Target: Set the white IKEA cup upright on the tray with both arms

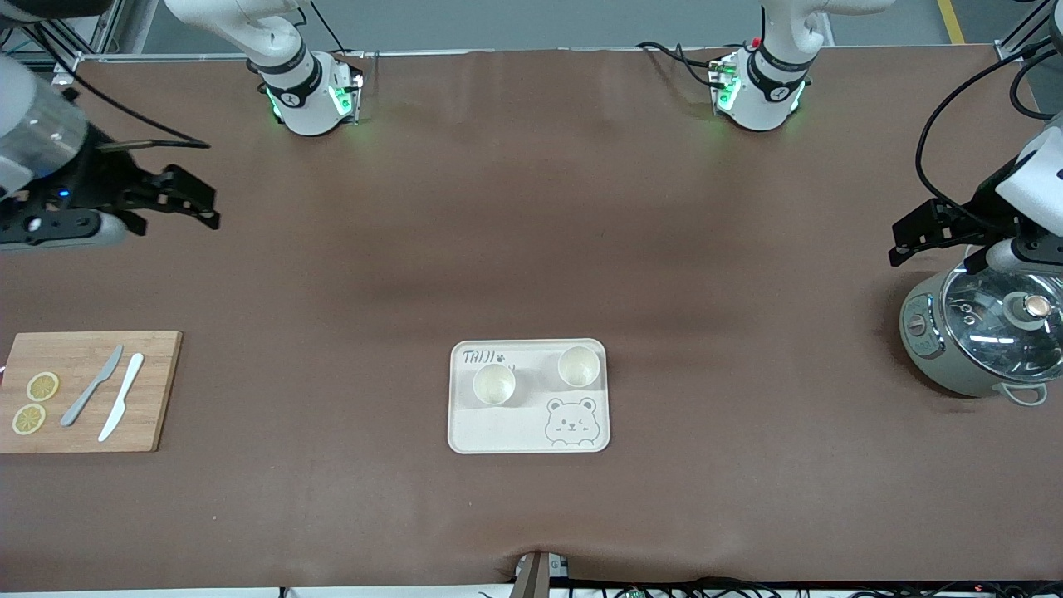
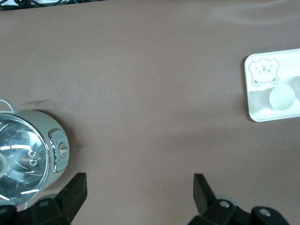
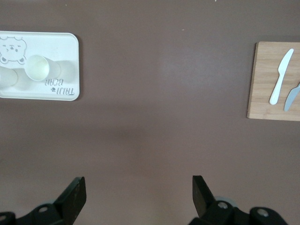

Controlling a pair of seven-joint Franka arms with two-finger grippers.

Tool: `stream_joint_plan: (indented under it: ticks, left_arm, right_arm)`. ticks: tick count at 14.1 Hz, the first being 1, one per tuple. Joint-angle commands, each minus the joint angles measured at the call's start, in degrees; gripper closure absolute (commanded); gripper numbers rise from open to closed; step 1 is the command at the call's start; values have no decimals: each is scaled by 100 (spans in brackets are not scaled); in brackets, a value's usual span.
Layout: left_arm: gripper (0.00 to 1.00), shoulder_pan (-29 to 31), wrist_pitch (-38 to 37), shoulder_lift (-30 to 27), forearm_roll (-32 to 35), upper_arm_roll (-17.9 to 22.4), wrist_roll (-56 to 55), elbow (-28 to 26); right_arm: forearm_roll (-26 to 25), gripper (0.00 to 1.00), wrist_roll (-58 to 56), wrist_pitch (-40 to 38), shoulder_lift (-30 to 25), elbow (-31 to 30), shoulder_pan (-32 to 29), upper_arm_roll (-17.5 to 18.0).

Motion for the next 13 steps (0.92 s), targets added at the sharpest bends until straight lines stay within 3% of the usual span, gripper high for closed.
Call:
stream_joint_plan:
  ticks: [1, 3, 8, 9, 11, 13]
  left_arm:
    - [0, -50, -170, 12, 19, 76, 143, 162]
    - [0, -120, -170, 47, 19, 50, 29, 162]
    - [0, -24, -170, 65, 36, 32, -50, 171]
    - [0, 185, -162, 65, 28, -133, -59, 180]
    - [0, 975, -161, 109, 19, -1167, -147, 215]
    - [0, 786, -161, 118, 54, -1172, -313, 215]
  right_arm:
    - [-3, 0, -755, 435, -139, -556, -531, 125]
    - [-3, 0, -994, 726, -244, -804, -664, 117]
    - [-3, 0, -986, 745, -201, -743, -752, 116]
    - [-12, 0, -986, 745, -201, -743, -752, 116]
    - [-21, 0, -995, 762, -192, -743, -752, 108]
    - [-100, 0, -1003, 832, -192, -743, -770, 99]
